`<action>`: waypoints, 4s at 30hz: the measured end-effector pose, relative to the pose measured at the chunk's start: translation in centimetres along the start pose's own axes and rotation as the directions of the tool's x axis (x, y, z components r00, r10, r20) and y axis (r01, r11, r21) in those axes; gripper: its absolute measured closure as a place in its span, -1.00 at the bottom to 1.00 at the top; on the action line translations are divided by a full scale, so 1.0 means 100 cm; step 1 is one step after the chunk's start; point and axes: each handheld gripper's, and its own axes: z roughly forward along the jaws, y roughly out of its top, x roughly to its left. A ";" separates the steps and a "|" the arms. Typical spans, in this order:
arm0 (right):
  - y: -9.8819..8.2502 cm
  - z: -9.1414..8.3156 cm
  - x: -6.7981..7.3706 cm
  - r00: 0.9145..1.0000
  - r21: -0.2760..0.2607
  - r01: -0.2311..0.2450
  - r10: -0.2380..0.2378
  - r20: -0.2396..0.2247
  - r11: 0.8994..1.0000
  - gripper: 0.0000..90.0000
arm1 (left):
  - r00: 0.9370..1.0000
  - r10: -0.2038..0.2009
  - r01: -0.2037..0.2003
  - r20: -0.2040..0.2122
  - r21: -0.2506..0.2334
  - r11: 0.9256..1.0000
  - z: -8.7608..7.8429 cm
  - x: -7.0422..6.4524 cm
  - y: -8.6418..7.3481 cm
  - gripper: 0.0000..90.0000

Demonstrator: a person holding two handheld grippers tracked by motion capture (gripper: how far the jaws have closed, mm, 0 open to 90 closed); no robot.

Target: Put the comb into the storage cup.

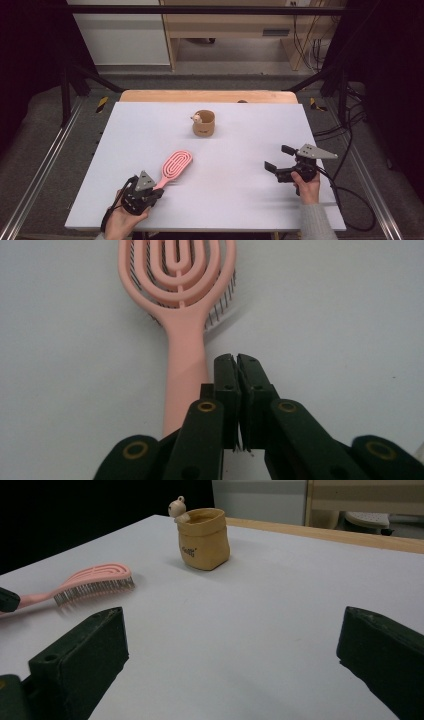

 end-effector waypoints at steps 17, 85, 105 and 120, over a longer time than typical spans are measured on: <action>0.000 0.001 0.000 1.000 0.005 0.001 -0.001 -0.001 1.000 -0.99 | 0.996 -0.075 0.070 -0.037 -0.135 0.988 -0.020 0.013 0.017 -0.44; -0.001 0.001 0.000 1.000 0.007 0.002 -0.002 0.002 1.000 -0.99 | 0.995 -0.099 0.101 -0.023 0.093 0.991 0.030 0.025 0.022 0.05; -0.001 0.001 0.000 1.000 0.007 0.000 0.000 0.002 1.000 -0.99 | 0.995 -0.082 0.088 -0.053 0.123 0.988 0.035 0.024 0.022 0.42; -0.001 0.002 0.000 1.000 0.007 0.000 0.000 0.001 1.000 -0.99 | 0.995 -0.075 0.083 -0.064 0.134 0.987 0.037 0.024 0.024 0.52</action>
